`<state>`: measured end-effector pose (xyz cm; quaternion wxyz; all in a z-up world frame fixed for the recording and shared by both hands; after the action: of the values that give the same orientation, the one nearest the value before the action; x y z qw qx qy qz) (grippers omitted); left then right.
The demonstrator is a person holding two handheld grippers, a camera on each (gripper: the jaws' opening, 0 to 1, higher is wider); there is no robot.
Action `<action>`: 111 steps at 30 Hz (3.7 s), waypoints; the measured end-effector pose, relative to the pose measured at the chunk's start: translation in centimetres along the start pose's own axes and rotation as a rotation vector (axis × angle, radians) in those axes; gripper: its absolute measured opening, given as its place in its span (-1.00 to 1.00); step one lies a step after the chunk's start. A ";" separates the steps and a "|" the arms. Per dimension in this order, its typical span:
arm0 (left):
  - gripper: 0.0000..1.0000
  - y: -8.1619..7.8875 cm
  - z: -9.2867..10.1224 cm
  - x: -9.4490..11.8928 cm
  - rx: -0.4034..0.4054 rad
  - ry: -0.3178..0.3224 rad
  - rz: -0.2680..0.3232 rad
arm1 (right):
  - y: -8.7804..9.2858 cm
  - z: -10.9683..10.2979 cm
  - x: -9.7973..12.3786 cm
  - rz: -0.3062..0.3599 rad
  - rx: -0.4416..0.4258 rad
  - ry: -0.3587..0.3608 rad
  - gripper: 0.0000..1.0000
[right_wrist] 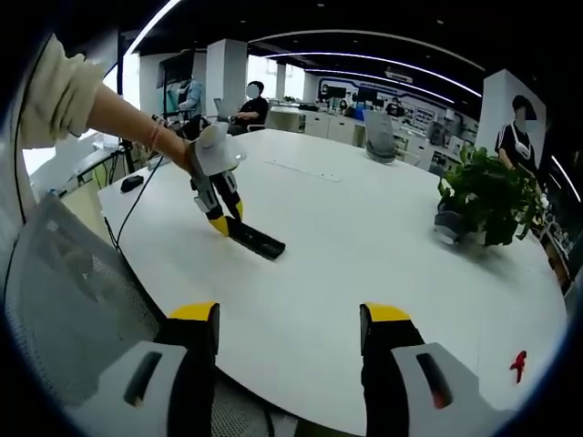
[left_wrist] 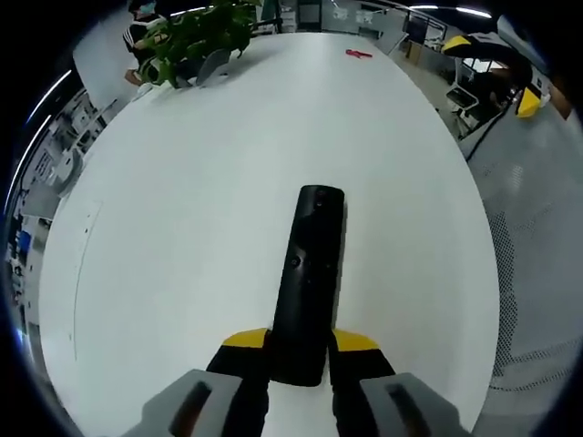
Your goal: Press the specified remote control buttons in sequence, fully releasing each button before pressing the next.
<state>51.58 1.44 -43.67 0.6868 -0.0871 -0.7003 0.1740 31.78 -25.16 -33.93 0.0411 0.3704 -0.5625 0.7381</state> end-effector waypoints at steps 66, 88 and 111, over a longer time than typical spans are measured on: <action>-0.53 1.7 7.2 0.7 -0.028 0.073 0.065 | 0.1 -0.6 -0.3 -0.040 0.069 -0.028 0.20; -0.53 2.4 9.3 0.7 -0.008 0.076 0.086 | 0.2 -0.9 -0.5 -0.054 0.086 -0.051 0.18; -0.53 2.0 12.5 0.4 -0.033 0.105 0.116 | 0.2 -1.0 -0.5 -0.064 0.104 -0.057 0.14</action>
<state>38.89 1.87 -43.97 0.7097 -0.1479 -0.6599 0.1973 31.56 -24.18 -34.51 0.0291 0.4106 -0.5123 0.7537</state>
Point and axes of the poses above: the point that each gripper's makers call its tool centre point, and the gripper's own axes: x roughly backward along the fingers, z roughly to its right, y roughly out of its underside, the point moved 9 cm from there along x, roughly backward along the fingers, and after that the axes turned 2 degrees about y, right-handed, at the moved point
